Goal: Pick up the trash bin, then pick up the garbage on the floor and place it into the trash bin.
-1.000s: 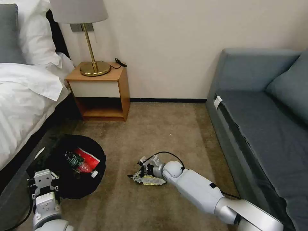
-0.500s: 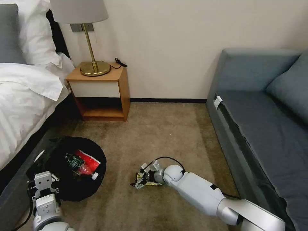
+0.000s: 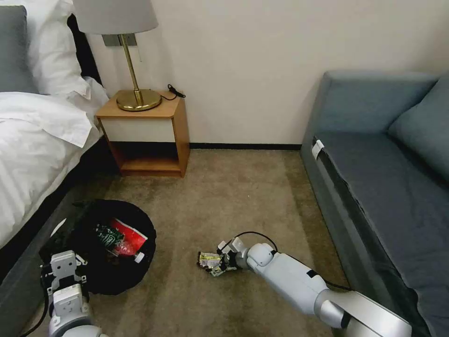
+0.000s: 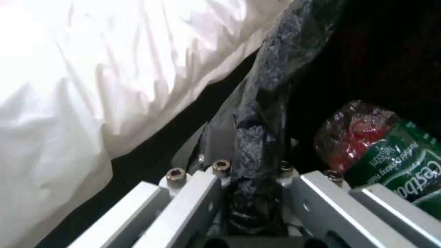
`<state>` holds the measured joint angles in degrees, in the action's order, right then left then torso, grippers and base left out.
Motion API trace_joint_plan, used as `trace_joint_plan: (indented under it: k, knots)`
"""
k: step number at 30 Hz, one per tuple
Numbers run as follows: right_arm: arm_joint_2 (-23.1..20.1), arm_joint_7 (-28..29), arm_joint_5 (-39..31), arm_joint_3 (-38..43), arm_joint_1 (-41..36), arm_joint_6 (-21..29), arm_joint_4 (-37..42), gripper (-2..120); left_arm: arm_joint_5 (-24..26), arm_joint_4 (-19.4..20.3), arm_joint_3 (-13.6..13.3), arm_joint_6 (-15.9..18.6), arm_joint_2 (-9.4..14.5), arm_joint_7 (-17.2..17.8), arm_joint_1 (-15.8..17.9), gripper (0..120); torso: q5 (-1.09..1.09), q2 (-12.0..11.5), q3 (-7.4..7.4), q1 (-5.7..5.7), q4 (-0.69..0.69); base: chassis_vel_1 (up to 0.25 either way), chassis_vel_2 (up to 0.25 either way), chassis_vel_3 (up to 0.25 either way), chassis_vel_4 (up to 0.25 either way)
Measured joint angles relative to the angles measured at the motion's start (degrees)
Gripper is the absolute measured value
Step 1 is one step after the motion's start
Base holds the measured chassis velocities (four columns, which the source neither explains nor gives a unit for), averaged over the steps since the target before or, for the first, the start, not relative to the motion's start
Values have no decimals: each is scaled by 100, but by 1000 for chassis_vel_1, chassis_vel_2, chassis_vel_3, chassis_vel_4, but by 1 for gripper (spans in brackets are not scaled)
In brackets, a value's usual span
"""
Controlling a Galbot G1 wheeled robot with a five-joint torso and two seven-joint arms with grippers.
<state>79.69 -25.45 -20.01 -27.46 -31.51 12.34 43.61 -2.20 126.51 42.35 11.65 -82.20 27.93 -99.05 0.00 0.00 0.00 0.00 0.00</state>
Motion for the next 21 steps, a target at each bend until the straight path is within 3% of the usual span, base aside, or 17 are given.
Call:
trace_joint_plan:
  k: [15,21]
  knots:
    - [-60,-14,266,123,-110,-37,56,100,-3,13,-18,-13,10,-12,-1,0,0,0,0,0,0,0,0,0,0]
    - [-70,-39,374,201,-138,-79,12,80,-32,53,-33,-31,-15,-15,-52,0,0,0,0,0,0,0,0,0,0]
